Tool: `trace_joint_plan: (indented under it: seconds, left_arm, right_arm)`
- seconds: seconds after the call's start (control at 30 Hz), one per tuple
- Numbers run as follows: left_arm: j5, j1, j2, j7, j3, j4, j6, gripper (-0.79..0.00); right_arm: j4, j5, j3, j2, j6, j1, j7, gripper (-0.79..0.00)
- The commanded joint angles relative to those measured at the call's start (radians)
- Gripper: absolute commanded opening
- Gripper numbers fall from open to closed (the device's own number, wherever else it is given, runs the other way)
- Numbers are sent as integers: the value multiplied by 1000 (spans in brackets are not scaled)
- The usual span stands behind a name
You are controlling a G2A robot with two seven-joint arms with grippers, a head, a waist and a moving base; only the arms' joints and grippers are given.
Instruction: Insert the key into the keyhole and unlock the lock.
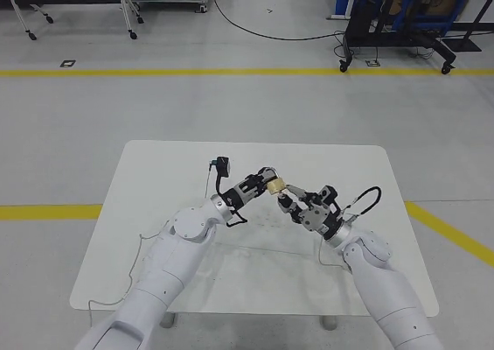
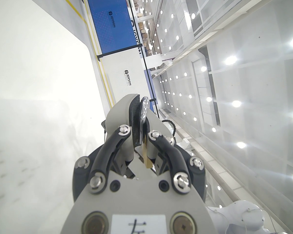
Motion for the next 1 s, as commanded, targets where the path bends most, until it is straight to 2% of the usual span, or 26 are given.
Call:
trace_joint_plan:
  seconds: [0.0, 0.27, 0.4, 0.43, 0.7, 0.93, 0.97]
  left_arm:
    - [0, -1, 0, -2, 0, 1, 2, -785]
    - [13, -5, 1, -1, 3, 7, 15, -785]
    - [21, -10, 3, -5, 3, 14, 43, -785]
    - [26, -13, 3, -10, 4, 16, 54, -785]
    - [168, -37, 13, -39, 36, 46, 171, -785]
    - [319, -47, 19, -68, 86, 52, 220, -785]
    - [336, -48, 19, -64, 91, 51, 219, -680]
  right_arm:
    - [-5, -4, 0, 1, -6, -3, -3, -462]
    - [-37, -49, 18, 10, -27, -23, 12, -394]
    - [-65, -66, 75, 24, -39, -52, 14, -31]
    - [-76, -56, 100, 27, -43, -64, 7, -6]
    - [-221, 8, 276, 50, -72, -173, -22, 0]
    - [-226, 8, 280, 51, -72, -176, -22, 0]
    - [-226, 8, 280, 51, -72, -176, -22, 0]
